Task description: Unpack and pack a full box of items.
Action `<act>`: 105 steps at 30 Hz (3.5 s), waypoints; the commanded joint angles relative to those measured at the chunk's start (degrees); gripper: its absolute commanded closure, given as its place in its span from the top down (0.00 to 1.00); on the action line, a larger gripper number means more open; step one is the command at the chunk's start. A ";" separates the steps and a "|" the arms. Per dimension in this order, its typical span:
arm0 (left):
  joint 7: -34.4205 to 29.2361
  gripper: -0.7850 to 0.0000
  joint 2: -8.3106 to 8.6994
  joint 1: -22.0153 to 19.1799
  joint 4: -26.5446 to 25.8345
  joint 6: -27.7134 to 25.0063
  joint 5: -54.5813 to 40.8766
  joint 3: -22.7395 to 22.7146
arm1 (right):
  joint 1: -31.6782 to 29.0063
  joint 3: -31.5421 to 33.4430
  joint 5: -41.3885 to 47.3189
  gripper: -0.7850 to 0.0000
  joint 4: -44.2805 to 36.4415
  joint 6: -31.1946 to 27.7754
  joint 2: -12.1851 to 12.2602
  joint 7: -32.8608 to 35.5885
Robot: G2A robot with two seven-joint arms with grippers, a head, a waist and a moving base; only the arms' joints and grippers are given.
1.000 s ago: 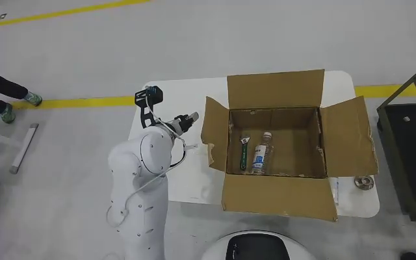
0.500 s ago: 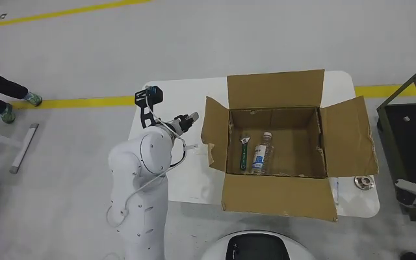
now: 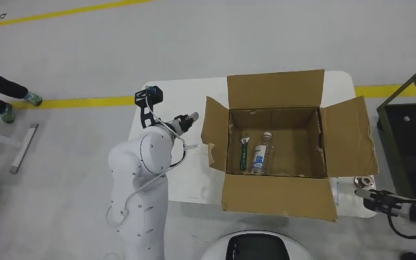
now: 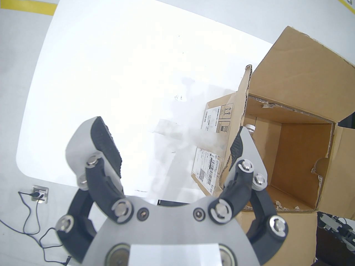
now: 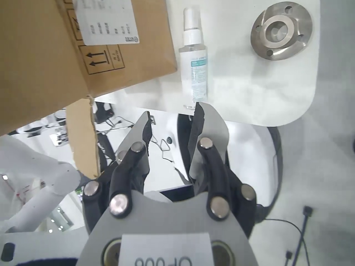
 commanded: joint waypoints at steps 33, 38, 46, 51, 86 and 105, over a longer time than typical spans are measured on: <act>0.00 1.00 0.00 0.00 0.00 0.00 0.00 0.00 | 15.61 -20.86 -30.38 0.56 2.22 11.69 3.14 7.05; 0.00 1.00 0.00 0.00 0.00 0.00 0.00 0.00 | 17.64 -23.87 -31.27 0.61 4.02 12.01 3.12 6.45; 0.00 1.00 0.00 0.00 0.00 0.00 0.00 0.00 | 19.19 -26.59 -31.52 0.59 6.51 12.17 3.03 5.19; 0.00 1.00 0.00 0.00 0.00 0.00 0.00 0.00 | 19.83 -27.63 -31.73 0.55 7.06 12.29 3.03 4.93; 0.00 1.00 0.00 0.00 0.00 0.00 0.00 0.00 | 22.35 -31.10 -32.09 0.29 9.29 12.70 3.13 4.73; 0.00 1.00 0.00 0.00 0.00 0.00 0.00 0.00 | 16.97 -19.65 -26.42 0.00 4.41 15.01 3.49 2.09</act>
